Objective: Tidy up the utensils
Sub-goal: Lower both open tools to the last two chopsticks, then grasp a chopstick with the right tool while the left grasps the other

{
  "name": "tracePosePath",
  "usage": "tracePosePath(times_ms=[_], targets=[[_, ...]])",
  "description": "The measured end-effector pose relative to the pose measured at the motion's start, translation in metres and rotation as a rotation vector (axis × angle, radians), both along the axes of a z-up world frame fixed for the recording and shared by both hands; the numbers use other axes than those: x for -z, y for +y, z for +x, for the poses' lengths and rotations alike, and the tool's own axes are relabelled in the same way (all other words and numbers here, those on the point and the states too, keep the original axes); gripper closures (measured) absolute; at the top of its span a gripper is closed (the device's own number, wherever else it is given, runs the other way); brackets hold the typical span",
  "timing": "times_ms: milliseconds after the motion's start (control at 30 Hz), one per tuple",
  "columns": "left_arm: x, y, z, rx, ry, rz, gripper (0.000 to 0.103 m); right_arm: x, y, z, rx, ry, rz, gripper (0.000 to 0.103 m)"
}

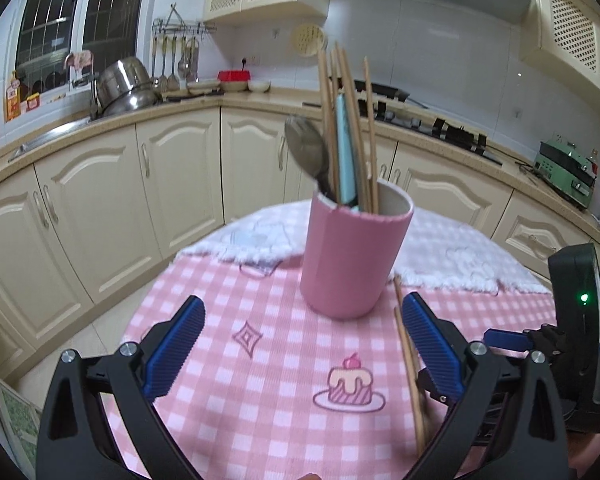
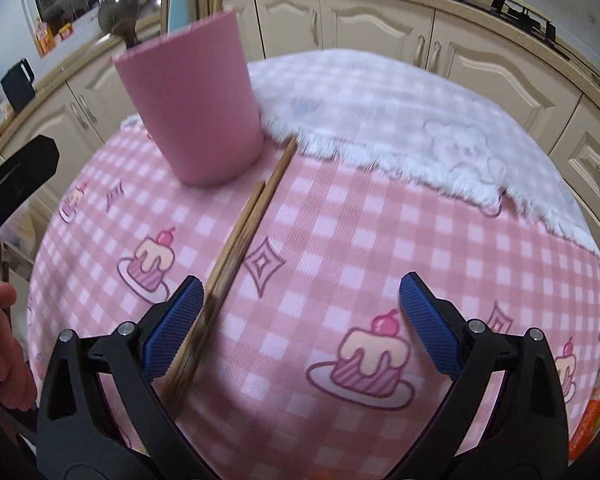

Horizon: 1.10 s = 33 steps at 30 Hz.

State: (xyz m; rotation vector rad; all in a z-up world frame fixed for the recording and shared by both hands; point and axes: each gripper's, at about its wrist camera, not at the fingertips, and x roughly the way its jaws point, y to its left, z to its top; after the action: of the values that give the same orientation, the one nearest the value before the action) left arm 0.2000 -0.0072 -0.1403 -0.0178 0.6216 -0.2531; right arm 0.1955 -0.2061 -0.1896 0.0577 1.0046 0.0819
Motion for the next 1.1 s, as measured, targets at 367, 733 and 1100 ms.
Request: tracePosePath(times_ms=[367,733,1100], targets=[[0.019,0.006,0.002,0.000,0.053,-0.011,0.006,0.002,0.003,-0.001,0.052,0.030,-0.044,0.006],[0.028,0.007,0.002,0.001,0.083,-0.024,0.006,0.000,0.015,0.005,0.060,0.040,-0.102,0.006],[0.031,0.002,0.000,0.020,0.097,-0.018,0.006,0.001,0.006,0.002,0.095,0.055,-0.078,0.006]])
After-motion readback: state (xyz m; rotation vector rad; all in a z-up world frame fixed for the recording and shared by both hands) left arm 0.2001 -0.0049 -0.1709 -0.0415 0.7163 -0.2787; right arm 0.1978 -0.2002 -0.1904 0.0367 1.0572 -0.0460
